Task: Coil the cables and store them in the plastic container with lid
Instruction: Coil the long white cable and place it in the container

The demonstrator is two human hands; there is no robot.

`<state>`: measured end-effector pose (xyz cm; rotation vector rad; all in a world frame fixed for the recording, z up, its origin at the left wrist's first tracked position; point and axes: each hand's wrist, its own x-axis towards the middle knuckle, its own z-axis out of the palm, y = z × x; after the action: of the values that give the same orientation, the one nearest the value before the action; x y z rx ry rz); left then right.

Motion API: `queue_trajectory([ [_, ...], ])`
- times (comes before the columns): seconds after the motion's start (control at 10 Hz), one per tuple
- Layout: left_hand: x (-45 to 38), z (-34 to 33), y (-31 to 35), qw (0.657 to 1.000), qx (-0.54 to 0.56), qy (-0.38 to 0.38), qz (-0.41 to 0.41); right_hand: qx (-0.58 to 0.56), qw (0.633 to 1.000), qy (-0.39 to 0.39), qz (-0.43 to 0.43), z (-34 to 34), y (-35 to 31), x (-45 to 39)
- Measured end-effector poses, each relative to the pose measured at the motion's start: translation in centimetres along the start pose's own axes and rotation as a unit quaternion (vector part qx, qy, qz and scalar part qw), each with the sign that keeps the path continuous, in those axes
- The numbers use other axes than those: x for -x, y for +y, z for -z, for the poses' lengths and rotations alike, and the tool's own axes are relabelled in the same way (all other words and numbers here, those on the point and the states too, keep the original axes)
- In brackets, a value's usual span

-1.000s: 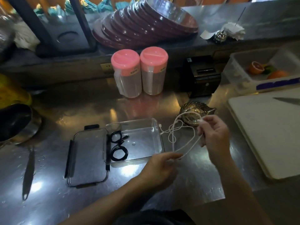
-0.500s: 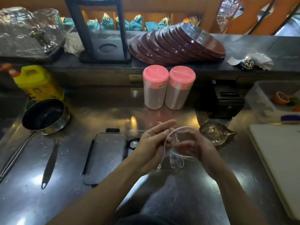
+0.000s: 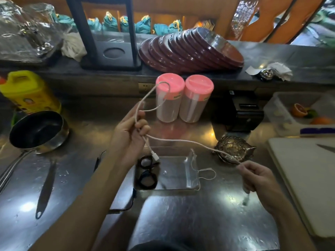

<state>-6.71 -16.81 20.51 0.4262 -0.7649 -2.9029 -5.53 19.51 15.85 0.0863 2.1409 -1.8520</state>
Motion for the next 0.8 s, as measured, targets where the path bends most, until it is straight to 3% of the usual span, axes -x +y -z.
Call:
queue_trajectory([
  [0.2, 0.8, 4.5, 2.6, 0.998, -0.002, 0.059, -0.015, -0.026, 0.999, -0.019, -0.025, 2.7, -1.5, 0.6],
  [0.3, 2.1, 7.6, 3.6, 0.995, -0.037, 0.096, -0.012, -0.121, 0.992, -0.027, 0.026, 3.2, -2.6, 0.5],
  [0.4, 3.6, 9.5, 2.8, 0.986, -0.116, 0.110, 0.045, -0.248, 0.964, -0.059, 0.080, 3.0, -4.4, -0.4],
  [0.5, 5.1, 9.9, 1.4, 0.967, -0.204, 0.105, 0.109, -0.289, 0.949, 0.017, 0.126, 16.4, -7.8, -4.3],
  [0.6, 6.9, 9.3, 0.1, 0.927, -0.331, 0.022, 0.174, -0.264, 0.955, 0.032, 0.129, 13.4, -11.7, -5.3],
  [0.7, 8.9, 9.4, -1.9, 0.853, -0.451, -0.078, 0.251, -0.276, 0.951, -0.036, 0.135, 10.4, -17.1, -7.3],
  [0.8, 9.9, 10.8, -4.9, 0.761, -0.552, -0.161, 0.301, -0.304, 0.938, -0.020, 0.163, -3.0, -14.4, -4.4],
])
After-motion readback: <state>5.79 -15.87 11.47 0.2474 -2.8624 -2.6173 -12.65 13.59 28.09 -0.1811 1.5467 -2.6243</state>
